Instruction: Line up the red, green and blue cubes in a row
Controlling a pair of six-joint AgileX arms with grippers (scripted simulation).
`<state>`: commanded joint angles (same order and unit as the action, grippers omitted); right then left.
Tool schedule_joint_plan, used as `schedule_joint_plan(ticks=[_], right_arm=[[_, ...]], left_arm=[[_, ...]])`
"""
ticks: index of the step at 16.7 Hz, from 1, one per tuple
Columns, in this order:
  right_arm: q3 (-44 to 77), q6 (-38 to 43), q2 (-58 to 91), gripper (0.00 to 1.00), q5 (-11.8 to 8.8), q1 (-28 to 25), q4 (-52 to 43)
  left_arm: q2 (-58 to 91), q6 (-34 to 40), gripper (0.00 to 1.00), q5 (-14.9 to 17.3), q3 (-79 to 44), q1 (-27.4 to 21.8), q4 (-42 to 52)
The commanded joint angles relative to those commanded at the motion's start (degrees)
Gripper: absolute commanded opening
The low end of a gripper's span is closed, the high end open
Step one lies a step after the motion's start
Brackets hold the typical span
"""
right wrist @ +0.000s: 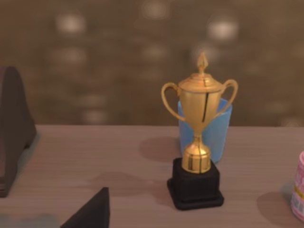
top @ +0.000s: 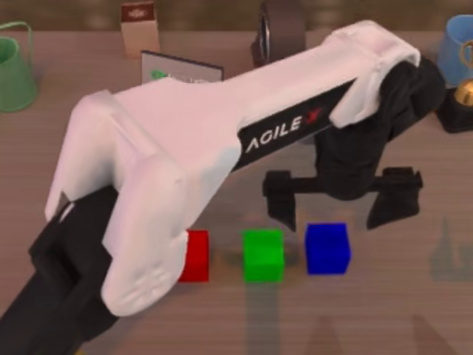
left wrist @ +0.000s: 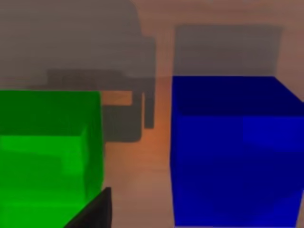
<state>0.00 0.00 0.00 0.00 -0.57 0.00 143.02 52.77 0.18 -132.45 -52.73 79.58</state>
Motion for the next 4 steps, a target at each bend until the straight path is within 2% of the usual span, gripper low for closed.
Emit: schedule_joint_plan(ticks=[4], right_arm=[[0.00, 0.00, 0.00, 1.00, 0.00, 0.00, 0.00]], left_arm=[[-0.30, -0.05, 1.00, -0.02, -4.01, 0.40, 4.04]])
